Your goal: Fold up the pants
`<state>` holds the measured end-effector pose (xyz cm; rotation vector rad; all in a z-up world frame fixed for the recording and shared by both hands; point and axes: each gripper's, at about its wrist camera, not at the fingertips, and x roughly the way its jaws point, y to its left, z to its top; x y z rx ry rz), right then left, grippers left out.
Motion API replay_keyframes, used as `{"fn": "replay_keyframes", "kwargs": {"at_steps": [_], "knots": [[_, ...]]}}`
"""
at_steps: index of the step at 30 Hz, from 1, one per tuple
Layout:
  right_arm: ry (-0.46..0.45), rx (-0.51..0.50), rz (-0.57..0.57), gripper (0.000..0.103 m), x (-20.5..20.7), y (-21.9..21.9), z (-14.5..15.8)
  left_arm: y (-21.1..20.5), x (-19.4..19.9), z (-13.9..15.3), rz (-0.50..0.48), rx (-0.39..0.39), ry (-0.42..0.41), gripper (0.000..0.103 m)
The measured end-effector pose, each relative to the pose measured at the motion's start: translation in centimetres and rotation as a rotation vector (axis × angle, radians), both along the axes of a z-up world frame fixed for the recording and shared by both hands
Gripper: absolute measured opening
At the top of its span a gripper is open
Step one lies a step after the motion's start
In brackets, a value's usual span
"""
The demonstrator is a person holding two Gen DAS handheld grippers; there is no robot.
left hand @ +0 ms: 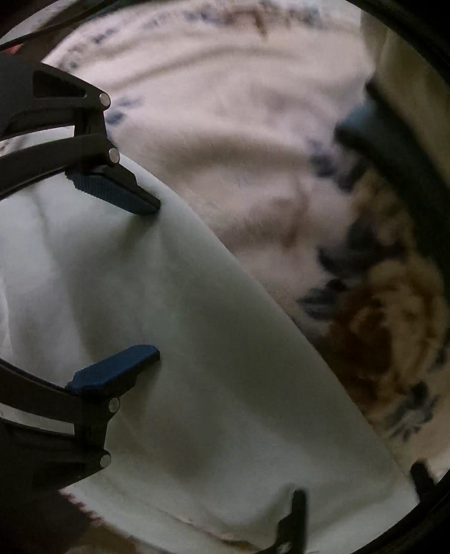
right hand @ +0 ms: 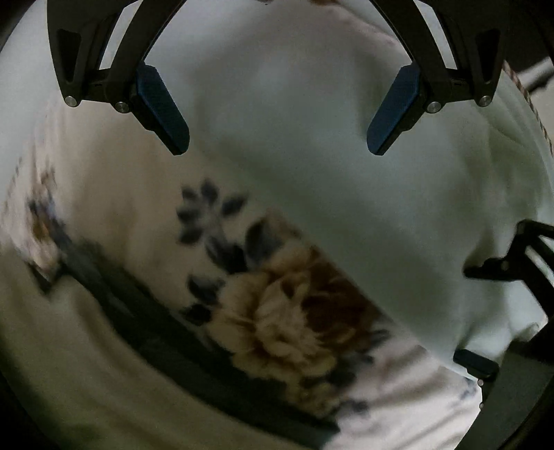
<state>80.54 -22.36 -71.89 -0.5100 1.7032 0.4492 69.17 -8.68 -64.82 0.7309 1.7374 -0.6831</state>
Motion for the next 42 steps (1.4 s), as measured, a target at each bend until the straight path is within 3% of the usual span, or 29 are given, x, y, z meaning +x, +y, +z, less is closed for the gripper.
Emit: {"fn": "replay_keyframes", "kwargs": {"at_steps": [2, 3, 4, 5, 6, 8, 11, 17, 21, 22, 24, 26, 28, 33, 35, 38, 42], "knots": [[0.069, 0.03, 0.025, 0.101, 1.2, 0.2, -1.9, 0.2, 0.4, -0.2, 0.01, -0.019, 0.029, 0.077], [0.095, 0.044, 0.032, 0.097, 1.4, 0.2, -2.5, 0.3, 0.5, 0.0, 0.016, -0.034, 0.036, 0.069], [0.113, 0.058, 0.04, 0.084, 1.6, 0.4, -3.0, 0.4, 0.6, 0.3, 0.015, -0.046, 0.027, 0.061], [0.139, 0.084, 0.05, 0.066, 1.6, 0.6, -3.5, 0.6, 0.6, 0.7, 0.017, -0.055, 0.019, 0.042], [0.154, 0.105, 0.053, 0.059, 1.6, 0.8, -3.6, 0.9, 0.5, 1.2, 0.023, -0.069, 0.02, 0.025], [0.133, 0.128, 0.075, 0.036, 1.8, 1.3, -3.4, 1.3, 0.2, 2.5, 0.024, -0.092, 0.024, 0.006], [0.065, 0.141, 0.069, 0.02, 1.0, 1.5, -2.5, 2.3, -0.7, 4.7, 0.046, -0.131, 0.007, 0.0], [-0.108, 0.217, -0.011, 0.015, -2.8, -0.2, 2.0, 3.4, -4.5, 10.7, 0.116, -0.215, -0.098, 0.0], [-0.196, 0.263, -0.019, 0.014, -6.6, -1.4, 6.1, 5.9, -7.1, 17.3, 0.218, -0.283, -0.159, 0.001], [-0.208, 0.263, -0.008, 0.014, -7.3, -1.4, 7.2, 6.2, -7.8, 18.9, 0.209, -0.304, -0.156, 0.002], [-0.209, 0.259, 0.032, 0.014, -9.3, -0.6, 9.0, 6.1, -8.7, 21.1, 0.134, -0.273, -0.23, 0.01], [-0.228, 0.249, 0.074, 0.013, -10.7, 0.3, 10.6, 5.3, -9.6, 21.7, 0.036, -0.224, -0.231, 0.019], [-0.256, 0.243, 0.123, 0.013, -12.2, 1.1, 12.0, 3.4, -9.9, 19.0, -0.026, -0.188, -0.218, 0.019], [-0.274, 0.256, 0.174, 0.013, -14.6, 2.5, 15.3, -0.5, -11.7, 15.3, -0.223, -0.138, -0.207, 0.023], [-0.28, 0.259, 0.178, 0.013, -15.2, 2.5, 16.1, -1.0, -11.9, 14.6, -0.236, -0.12, -0.212, 0.022], [-0.296, 0.258, 0.179, 0.013, -16.1, 2.4, 16.8, -1.3, -12.0, 14.4, -0.241, -0.152, -0.254, 0.005], [-0.307, 0.259, 0.158, 0.013, -17.7, 1.6, 18.1, -1.1, -13.3, 16.2, -0.179, -0.208, -0.332, 0.003]]}}
